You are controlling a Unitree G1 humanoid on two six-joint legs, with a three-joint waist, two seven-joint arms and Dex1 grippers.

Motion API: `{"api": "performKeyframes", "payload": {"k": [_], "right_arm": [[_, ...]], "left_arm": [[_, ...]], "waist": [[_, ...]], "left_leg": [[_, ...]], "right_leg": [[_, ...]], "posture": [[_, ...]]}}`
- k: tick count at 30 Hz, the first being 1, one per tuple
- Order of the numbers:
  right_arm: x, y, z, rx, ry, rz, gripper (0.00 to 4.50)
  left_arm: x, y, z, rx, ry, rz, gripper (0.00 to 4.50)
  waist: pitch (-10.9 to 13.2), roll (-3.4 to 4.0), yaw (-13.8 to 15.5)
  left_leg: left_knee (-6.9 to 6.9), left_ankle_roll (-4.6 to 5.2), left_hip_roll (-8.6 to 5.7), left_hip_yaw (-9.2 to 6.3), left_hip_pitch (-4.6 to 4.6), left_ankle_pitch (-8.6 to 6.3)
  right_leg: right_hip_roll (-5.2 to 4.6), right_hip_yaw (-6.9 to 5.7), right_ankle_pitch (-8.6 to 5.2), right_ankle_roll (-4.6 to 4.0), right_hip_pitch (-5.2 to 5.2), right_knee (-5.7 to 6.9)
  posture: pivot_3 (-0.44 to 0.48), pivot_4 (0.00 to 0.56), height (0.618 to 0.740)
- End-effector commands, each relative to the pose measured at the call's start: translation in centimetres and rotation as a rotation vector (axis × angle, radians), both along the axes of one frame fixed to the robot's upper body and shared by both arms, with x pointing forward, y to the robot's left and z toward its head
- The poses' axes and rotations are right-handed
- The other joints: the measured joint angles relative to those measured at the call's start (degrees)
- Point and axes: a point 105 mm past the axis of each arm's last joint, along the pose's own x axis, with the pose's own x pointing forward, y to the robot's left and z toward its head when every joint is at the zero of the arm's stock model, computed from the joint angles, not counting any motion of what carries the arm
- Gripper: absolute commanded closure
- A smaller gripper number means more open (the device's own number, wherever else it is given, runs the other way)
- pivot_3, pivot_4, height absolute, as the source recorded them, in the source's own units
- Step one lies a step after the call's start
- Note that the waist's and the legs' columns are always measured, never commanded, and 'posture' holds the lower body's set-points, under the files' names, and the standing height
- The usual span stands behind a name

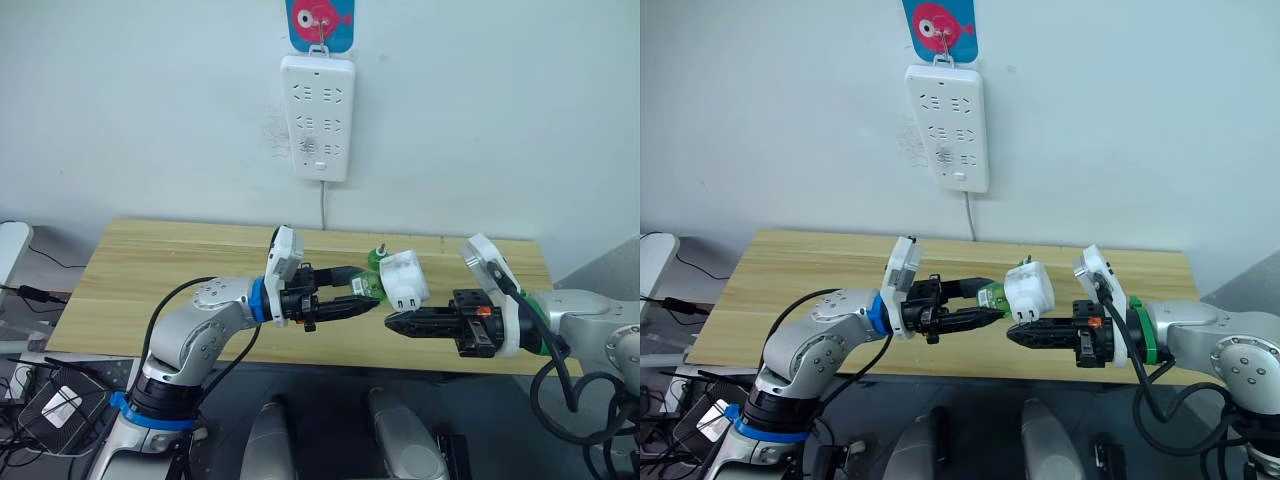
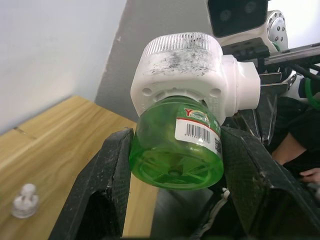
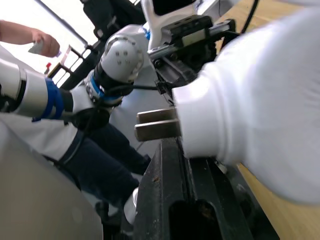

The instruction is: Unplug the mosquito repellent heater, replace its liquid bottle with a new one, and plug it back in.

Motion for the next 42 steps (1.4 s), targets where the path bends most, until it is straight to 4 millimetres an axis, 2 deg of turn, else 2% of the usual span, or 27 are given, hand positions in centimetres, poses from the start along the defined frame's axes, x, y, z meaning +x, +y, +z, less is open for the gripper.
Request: {"api": "performKeyframes", "payload": {"k": [1, 16, 21, 25, 28, 33, 36, 39, 42], "right_arm": [[-0.7, 0.1, 0.5, 0.005, -0.06, 0.026, 4.5], [-0.5, 0.7, 1.4, 0.152, -0.007, -0.039, 4.5], [-1.1, 0.2, 0.8, 0.06, -0.065, -0.015, 4.5], [-2.0, -1.1, 0.0, -0.067, -0.175, 0.038, 4.5], [-2.1, -3.0, -1.0, -0.201, -0.299, 0.063, 3.93], [-0.7, -5.1, -0.8, -0.286, -0.564, 0.022, 2.18], [0.4, -4.7, 0.3, -0.293, -0.751, 0.033, 1.16], [1.0, -3.5, 0.5, -0.291, -0.858, 0.081, 0.1], [1.3, -2.5, 0.7, -0.271, -0.894, 0.094, 0.06]], "left_arm": [[-0.7, -0.3, 1.1, -0.028, -0.013, -0.035, 2.15], [-1.2, -0.3, 0.5, 0.014, -0.015, -0.071, 2.15], [-0.8, 0.2, 0.3, 0.004, 0.052, -0.048, 2.15], [-0.9, 1.1, -0.1, 0.017, 0.178, -0.075, 2.15], [-0.5, 2.1, -0.1, 0.015, 0.275, -0.076, 2.15], [-0.5, 2.9, 0.1, 0.019, 0.371, -0.125, 2.15], [-0.8, 3.0, 0.0, 0.042, 0.39, -0.166, 2.15], [-0.9, 2.8, 0.1, 0.047, 0.399, -0.191, 2.15], [-1.0, 2.6, 0.1, 0.053, 0.393, -0.203, 2.15]], "waist": [[0.0, 0.0, 0.0], [0.0, 0.0, -0.1], [0.0, 0.0, 0.0], [0.0, 0.0, 0.0], [0.0, 0.0, 0.0], [0.0, -0.02, -0.2], [0.0, -0.02, -1.5], [0.0, -0.02, -2.0], [0.0, -0.02, -2.6]], "left_leg": [[0.0, 0.0, 0.0, 0.01, 0.0, 0.0], [0.0, 0.0, 0.0, 0.0, 0.0, 0.0], [0.0, 0.0, -0.01, 0.02, 0.0, 0.0], [-0.02, 0.0, 0.0, 0.0, 0.0, 0.0], [-0.04, 0.0, 0.0, 0.0, 0.01, 0.0], [-0.01, -0.01, -0.02, 0.04, 0.01, 0.0], [0.02, -0.01, -0.02, 0.06, 0.02, 0.0], [0.01, -0.01, -0.02, 0.04, 0.05, 0.0], [-0.02, -0.01, -0.02, 0.02, 0.04, 0.0]], "right_leg": [[0.0, 0.0, 0.0, 0.0, 0.0, 0.0], [0.0, 0.01, 0.0, -0.01, 0.0, 0.0], [-0.01, 0.03, -0.01, -0.02, 0.0, 0.0], [0.0, -0.01, -0.03, -0.05, -0.02, 0.0], [-0.01, -0.01, -0.04, -0.05, -0.04, -0.01], [-0.03, -0.01, -0.07, -0.1, -0.05, -0.02], [-0.04, 0.01, -0.07, -0.11, -0.05, -0.02], [-0.04, -0.01, -0.04, -0.06, 0.01, -0.01], [-0.03, -0.02, 0.04, 0.07, -0.01, 0.02]], "posture": [[-0.27, 0.267, 0.724], [-0.274, 0.27, 0.724], [-0.278, 0.269, 0.724], [-0.288, 0.27, 0.724], [-0.3, 0.269, 0.724], [-0.327, 0.269, 0.724], [-0.335, 0.27, 0.724], [-0.338, 0.27, 0.724], [-0.334, 0.269, 0.724]]}}
